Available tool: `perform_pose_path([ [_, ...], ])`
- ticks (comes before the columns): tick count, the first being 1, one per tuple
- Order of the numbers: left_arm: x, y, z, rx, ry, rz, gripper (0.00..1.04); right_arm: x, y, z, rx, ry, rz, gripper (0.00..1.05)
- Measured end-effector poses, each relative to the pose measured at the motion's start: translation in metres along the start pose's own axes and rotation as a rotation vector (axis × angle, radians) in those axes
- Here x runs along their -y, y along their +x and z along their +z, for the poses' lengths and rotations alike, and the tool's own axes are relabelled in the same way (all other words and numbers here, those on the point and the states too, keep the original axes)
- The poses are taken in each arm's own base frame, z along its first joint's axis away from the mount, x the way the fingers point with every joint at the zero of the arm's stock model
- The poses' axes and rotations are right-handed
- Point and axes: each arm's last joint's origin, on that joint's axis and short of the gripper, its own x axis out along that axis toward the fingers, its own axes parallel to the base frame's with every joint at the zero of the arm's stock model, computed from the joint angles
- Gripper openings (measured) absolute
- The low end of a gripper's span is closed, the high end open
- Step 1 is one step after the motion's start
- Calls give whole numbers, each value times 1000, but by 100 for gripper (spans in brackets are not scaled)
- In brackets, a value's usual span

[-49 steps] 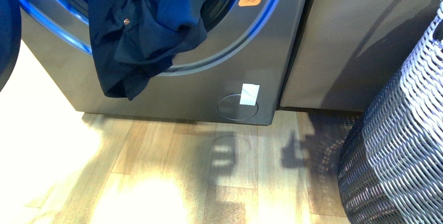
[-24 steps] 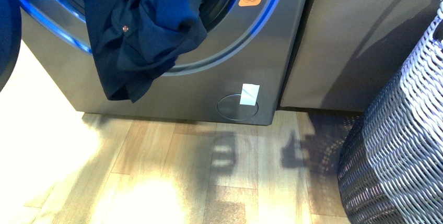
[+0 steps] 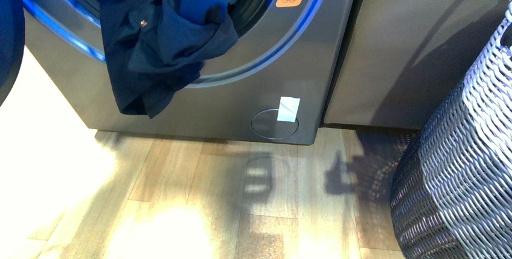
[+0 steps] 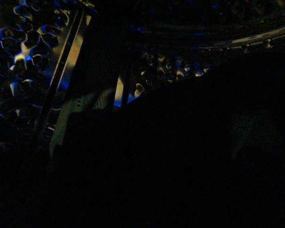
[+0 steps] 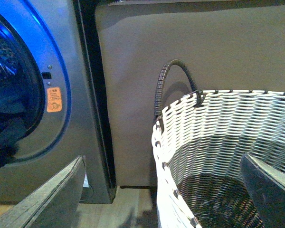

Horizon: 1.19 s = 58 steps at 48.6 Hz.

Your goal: Put clothes into washing machine

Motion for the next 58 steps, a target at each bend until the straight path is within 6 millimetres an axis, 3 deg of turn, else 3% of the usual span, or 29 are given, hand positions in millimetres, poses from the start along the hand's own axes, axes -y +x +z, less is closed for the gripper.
perform_pose_path([
  [4,1,0,-2,-18,6,-29,103,0,0,0,0,0,0,97],
  [6,0,-3,2,-7,4,-55,97,0,0,0,0,0,0,97],
  [11,-2,-11,9,34,-5,-74,99,0,0,0,0,0,0,97],
  [18,-9,-48,31,105,-31,-97,98,0,0,0,0,0,0,97],
  [22,-7,-63,35,121,-42,-115,98,0,0,0,0,0,0,97],
  [31,10,-72,3,64,-38,-173,98,0,0,0,0,0,0,97],
  [39,16,-88,-8,64,-40,-201,98,0,0,0,0,0,0,97],
  [48,8,-132,-2,134,-59,-215,98,0,0,0,0,0,0,97],
  [58,2,-163,-25,128,-63,-239,98,0,0,0,0,0,0,97],
])
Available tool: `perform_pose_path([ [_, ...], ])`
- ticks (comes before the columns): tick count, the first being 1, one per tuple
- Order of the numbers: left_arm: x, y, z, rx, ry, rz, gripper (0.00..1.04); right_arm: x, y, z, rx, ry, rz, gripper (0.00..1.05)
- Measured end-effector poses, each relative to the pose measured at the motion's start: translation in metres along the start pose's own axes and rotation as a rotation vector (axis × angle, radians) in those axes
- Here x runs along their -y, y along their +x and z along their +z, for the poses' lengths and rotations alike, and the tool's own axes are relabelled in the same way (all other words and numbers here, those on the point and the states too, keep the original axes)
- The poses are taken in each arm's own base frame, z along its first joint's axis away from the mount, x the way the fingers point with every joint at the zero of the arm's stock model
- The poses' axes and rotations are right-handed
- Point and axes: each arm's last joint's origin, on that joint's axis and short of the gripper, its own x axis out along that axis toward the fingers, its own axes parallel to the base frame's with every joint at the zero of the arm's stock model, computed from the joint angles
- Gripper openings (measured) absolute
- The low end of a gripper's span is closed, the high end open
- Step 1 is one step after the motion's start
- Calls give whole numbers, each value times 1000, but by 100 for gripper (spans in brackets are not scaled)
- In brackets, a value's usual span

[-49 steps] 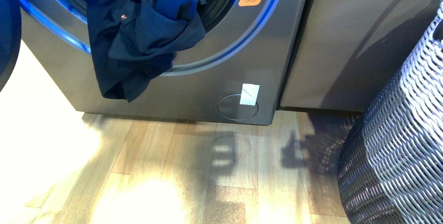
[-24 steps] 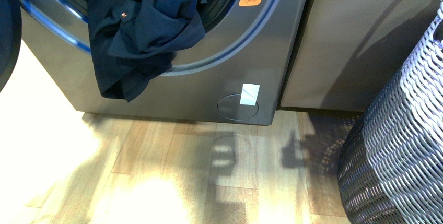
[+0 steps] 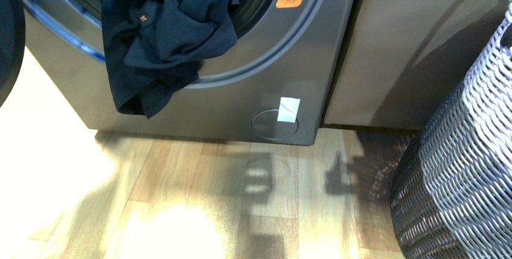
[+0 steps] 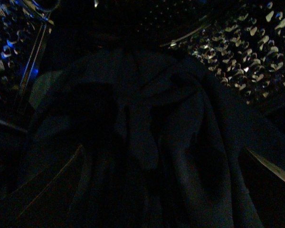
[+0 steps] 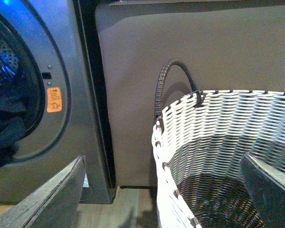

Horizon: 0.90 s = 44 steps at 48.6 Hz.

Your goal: Put clothes into washing machine

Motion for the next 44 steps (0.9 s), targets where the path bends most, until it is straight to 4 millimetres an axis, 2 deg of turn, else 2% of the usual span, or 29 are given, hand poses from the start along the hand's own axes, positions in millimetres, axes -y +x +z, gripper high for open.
perform_pose_path([
  [6,1,-20,-10,-6,-9,-20,98,0,0,0,0,0,0,97],
  [16,1,-56,-8,25,-21,-31,98,0,0,0,0,0,0,97],
  [21,4,-66,-11,23,-20,-37,98,0,0,0,0,0,0,97],
  [32,15,-63,-24,-14,-10,-68,98,0,0,0,0,0,0,97],
  [44,15,-32,-46,-87,-11,-53,98,0,0,0,0,0,0,97],
])
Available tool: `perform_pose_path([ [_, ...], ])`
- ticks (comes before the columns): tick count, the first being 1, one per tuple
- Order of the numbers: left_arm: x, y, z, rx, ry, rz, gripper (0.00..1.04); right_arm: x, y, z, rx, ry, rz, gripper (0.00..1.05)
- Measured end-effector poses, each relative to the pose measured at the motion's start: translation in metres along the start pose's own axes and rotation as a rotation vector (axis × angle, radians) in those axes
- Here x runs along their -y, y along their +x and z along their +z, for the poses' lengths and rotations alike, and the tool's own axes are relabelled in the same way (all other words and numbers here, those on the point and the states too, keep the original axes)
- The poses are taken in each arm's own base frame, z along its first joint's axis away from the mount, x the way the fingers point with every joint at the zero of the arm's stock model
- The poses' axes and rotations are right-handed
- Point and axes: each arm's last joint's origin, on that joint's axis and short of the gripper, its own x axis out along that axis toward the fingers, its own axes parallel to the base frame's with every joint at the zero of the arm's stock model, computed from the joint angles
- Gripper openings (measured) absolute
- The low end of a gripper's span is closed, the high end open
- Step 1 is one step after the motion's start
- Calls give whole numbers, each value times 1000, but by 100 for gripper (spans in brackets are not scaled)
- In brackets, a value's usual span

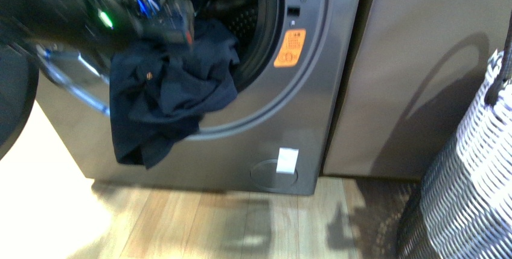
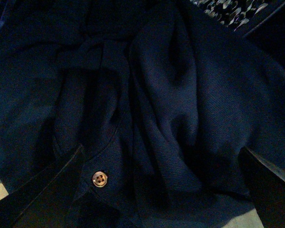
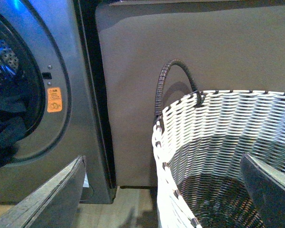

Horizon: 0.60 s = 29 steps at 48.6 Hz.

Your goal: Put clothes into washing machine

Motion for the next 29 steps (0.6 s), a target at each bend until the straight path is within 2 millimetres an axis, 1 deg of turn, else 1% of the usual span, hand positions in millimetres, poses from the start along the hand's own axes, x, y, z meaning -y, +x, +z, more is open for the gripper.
perform_pose_path([
  [5,-4,12,-6,-19,6,37,98,0,0,0,0,0,0,97],
  [18,-18,42,-9,-32,29,109,98,0,0,0,0,0,0,97],
  [29,-18,57,-19,-81,13,93,98,0,0,0,0,0,0,97],
])
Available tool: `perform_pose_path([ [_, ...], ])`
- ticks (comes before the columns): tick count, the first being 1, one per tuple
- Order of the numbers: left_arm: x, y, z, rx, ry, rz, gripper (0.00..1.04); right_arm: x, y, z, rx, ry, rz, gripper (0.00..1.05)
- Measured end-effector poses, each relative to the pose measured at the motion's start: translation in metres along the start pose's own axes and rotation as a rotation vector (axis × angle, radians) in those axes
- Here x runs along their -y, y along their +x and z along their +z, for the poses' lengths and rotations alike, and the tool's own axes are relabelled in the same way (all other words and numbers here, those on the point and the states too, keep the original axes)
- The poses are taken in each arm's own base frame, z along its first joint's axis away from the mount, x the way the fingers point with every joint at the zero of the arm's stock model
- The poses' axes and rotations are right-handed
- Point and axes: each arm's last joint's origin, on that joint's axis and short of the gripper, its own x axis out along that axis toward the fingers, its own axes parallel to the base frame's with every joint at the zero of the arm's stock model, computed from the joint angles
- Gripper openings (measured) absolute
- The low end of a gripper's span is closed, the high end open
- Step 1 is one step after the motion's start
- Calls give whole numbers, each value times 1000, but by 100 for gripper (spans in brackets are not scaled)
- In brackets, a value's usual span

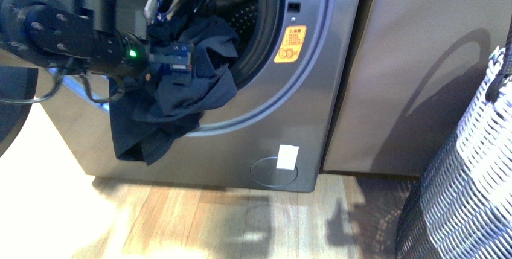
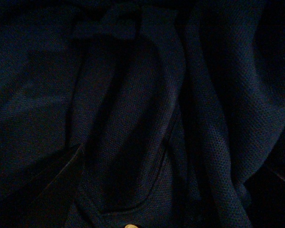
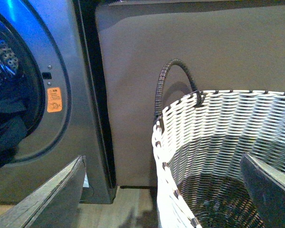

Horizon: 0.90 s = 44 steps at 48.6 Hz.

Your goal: Put clothes into washing machine

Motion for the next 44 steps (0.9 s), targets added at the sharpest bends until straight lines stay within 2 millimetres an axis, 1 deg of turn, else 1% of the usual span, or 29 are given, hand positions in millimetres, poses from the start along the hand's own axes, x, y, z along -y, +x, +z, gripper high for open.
perform_pose_path([
  [7,3,7,-4,-23,-25,-21,98,0,0,0,0,0,0,97],
  [16,4,17,-2,-20,-31,-22,98,0,0,0,0,0,0,97],
  [19,4,19,-1,-17,-33,-19,90,0,0,0,0,0,0,97],
  [22,3,21,1,-17,-39,-16,79,0,0,0,0,0,0,97],
  [27,2,24,3,-13,-50,-13,66,0,0,0,0,0,0,97],
  [33,0,29,10,6,-62,-15,46,0,0,0,0,0,0,97],
  [34,-1,29,11,8,-63,-15,44,0,0,0,0,0,0,97],
  [38,-3,35,21,24,-75,-11,29,0,0,0,0,0,0,97],
  [39,-3,38,26,35,-79,-10,23,0,0,0,0,0,0,97],
  [41,-4,41,33,49,-83,-8,15,0,0,0,0,0,0,97],
  [43,-4,46,43,74,-84,-5,9,0,0,0,0,0,0,97],
  [44,-4,46,44,77,-84,-5,9,0,0,0,0,0,0,97],
])
